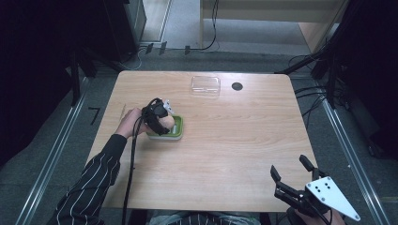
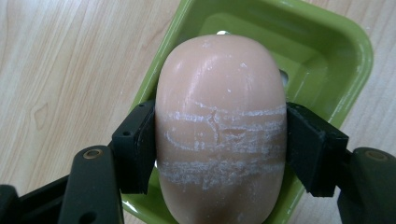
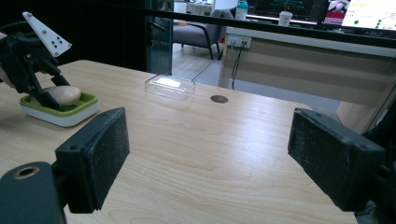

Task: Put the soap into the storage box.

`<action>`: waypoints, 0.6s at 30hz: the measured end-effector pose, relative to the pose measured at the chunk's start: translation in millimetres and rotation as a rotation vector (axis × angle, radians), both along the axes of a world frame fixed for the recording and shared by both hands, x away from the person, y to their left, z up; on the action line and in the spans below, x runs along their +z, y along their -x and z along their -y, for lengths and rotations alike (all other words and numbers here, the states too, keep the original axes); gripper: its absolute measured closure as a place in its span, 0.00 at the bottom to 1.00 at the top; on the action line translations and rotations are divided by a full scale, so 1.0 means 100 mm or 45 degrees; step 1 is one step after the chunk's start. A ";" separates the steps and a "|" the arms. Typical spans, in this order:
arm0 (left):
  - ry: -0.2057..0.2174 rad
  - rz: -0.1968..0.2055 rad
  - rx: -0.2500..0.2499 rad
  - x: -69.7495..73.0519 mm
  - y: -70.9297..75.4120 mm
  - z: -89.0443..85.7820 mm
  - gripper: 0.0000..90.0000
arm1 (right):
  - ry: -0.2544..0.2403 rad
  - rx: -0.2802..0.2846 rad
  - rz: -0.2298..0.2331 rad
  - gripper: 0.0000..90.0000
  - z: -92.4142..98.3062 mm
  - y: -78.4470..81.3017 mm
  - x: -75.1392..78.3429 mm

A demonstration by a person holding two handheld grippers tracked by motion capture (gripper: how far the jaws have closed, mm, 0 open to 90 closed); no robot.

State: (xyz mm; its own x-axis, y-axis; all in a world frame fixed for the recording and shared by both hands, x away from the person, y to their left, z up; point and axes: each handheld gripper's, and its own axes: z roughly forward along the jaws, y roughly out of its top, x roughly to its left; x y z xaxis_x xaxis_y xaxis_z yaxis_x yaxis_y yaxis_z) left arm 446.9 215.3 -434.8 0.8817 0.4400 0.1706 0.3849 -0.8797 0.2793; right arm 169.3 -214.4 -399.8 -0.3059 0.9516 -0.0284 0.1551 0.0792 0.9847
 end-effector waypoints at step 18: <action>-0.029 -0.018 0.035 -0.04 0.00 0.05 0.37 | 0.000 0.002 0.002 0.15 0.00 0.00 0.00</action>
State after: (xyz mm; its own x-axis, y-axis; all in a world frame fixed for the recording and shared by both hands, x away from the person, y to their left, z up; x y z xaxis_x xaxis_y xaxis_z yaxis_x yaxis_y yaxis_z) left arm 447.1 210.5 -438.6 0.8715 0.4605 0.1687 0.4131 -0.8746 0.2537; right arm 169.3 -214.7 -399.9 -0.3070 0.9513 -0.0289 0.1537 0.0795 0.9849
